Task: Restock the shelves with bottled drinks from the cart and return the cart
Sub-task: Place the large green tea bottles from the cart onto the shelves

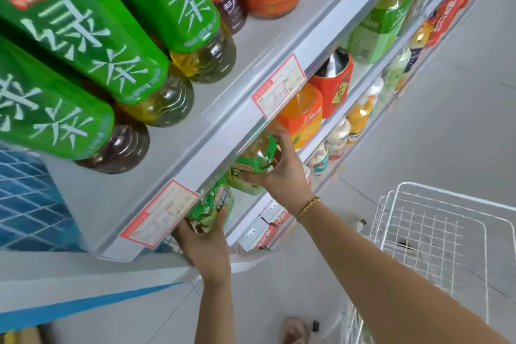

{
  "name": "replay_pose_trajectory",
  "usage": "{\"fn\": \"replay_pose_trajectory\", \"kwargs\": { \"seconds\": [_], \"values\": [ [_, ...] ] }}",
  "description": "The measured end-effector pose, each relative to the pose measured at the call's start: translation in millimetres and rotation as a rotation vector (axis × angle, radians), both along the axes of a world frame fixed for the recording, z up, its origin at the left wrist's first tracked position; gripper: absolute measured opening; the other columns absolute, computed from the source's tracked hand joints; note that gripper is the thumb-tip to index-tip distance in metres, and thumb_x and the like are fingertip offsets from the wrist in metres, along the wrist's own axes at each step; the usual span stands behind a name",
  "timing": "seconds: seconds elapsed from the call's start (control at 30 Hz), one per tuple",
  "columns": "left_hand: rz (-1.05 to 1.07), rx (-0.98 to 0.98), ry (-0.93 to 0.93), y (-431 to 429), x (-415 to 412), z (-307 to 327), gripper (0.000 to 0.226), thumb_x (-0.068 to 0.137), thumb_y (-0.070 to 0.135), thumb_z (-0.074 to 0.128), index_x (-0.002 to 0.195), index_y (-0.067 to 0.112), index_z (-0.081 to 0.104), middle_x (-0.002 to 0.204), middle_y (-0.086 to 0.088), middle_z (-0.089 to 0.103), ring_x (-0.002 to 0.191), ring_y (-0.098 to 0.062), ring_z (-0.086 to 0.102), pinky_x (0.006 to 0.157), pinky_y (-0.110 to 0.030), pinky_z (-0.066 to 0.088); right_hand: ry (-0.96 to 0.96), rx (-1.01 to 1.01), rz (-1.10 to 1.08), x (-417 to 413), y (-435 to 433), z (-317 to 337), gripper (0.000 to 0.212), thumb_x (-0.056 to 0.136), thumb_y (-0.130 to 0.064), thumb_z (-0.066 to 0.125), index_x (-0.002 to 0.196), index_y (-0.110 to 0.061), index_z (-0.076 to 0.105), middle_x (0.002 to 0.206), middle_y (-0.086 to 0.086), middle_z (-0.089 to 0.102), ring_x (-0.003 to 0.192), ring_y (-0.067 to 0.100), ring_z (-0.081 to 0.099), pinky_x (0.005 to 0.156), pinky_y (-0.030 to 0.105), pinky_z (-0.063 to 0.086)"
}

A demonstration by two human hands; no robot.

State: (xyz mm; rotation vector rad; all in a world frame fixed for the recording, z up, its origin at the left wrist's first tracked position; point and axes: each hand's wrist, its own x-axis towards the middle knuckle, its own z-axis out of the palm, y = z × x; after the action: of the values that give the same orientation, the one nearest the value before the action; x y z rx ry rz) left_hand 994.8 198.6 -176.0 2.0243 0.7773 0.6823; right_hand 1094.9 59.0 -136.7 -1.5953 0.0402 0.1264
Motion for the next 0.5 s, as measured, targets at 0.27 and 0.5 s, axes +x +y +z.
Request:
{"fn": "replay_pose_trajectory", "kwargs": {
  "seconds": [0.27,0.5],
  "values": [
    [0.089,-0.319,-0.093,-11.1,5.0,-8.3,0.088,0.071,0.012,0.079,0.144,0.011,0.029,0.139,-0.009,0.046,0.124,-0.02,0.051,0.104,-0.037,0.045,-0.117,-0.098,0.202,11.3,12.2,-20.3,0.086,0.056,-0.012,0.087,0.131,-0.02,0.045,0.119,-0.005,0.059,0.107,0.01,0.057,0.094,0.03,0.049],
    [0.095,-0.414,-0.082,-23.5,4.9,-10.5,0.079,0.081,0.023,0.071,0.145,0.008,0.025,0.141,-0.012,0.044,0.129,-0.021,0.047,0.109,-0.044,0.038,-0.125,-0.122,0.2,14.5,4.8,-27.3,0.081,0.059,-0.013,0.087,0.128,-0.019,0.047,0.118,-0.002,0.043,0.11,0.012,0.049,0.094,0.022,0.046]
  ]
}}
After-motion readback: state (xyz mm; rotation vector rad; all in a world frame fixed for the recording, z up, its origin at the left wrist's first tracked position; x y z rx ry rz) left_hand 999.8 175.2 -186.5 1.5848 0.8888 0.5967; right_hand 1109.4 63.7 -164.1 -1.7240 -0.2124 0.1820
